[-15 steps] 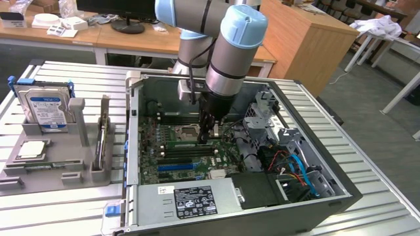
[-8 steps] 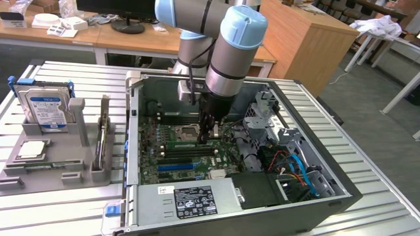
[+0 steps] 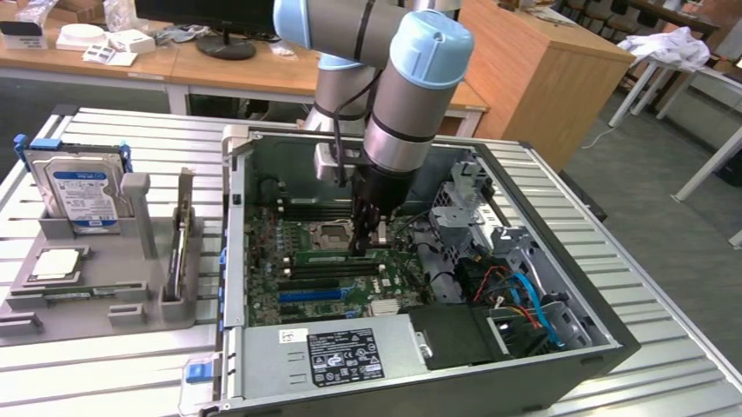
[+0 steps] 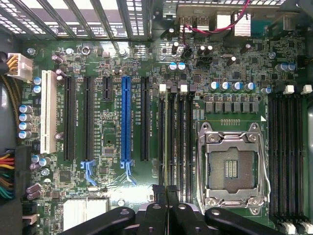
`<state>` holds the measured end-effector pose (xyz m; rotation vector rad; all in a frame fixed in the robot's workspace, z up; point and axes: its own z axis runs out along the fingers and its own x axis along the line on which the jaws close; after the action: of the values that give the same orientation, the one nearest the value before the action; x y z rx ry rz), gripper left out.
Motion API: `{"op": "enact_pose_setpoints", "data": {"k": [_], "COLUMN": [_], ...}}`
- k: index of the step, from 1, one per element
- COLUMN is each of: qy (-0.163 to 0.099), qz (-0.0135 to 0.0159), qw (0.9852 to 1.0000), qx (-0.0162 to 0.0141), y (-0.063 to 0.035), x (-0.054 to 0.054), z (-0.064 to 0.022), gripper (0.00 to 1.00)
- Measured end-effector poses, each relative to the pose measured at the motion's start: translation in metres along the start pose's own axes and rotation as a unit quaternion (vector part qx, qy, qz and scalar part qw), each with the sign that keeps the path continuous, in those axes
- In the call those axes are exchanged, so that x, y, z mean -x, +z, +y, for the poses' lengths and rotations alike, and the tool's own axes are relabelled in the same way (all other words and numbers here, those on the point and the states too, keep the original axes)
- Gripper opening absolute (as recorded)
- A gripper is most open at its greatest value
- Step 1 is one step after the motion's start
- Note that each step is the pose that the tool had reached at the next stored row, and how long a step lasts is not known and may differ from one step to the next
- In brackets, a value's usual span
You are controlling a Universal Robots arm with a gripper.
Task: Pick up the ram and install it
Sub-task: 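Insert the ram into the slot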
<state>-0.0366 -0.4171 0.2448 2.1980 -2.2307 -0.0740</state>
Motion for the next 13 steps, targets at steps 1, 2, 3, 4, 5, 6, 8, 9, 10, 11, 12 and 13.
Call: {"op": "enact_pose_setpoints", "data": {"k": [1,2,3,4,5,6,8,9,10,11,12,13], "qy": [0.000,0.000,0.000,0.000,0.000,0.000,0.000,0.000,0.000,0.000,0.000,0.000], "qz": [0.0000,0.0000,0.0000,0.0000,0.0001,-0.0001,0.0000,0.0000,0.0000,0.0000,0.0000,0.0000], "qw": [1.0000,1.0000,1.0000,1.0000,1.0000,1.0000,1.0000,1.0000,1.0000,1.0000,1.0000,1.0000], "qx": [0.0000,0.0000,0.0000,0.0000,0.0000,0.0000,0.0000,0.0000,0.0000,0.0000,0.0000,0.0000], "y": [0.0000,0.0000,0.0000,0.0000,0.0001,0.0006,0.0019,0.0026,0.0034,0.0041,0.0047,0.0052], "x": [0.0000,0.0000,-0.0001,-0.0001,-0.0001,-0.0001,-0.0001,-0.0002,-0.0002,-0.0002,-0.0002,-0.0002], "z": [0.0000,0.0000,0.0000,0.0000,0.0000,0.0000,-0.0001,-0.0001,-0.0002,-0.0002,-0.0002,-0.0002], "gripper": [0.12,0.12,0.12,0.12,0.12,0.12,0.12,0.12,0.12,0.12,0.12,0.12]}}
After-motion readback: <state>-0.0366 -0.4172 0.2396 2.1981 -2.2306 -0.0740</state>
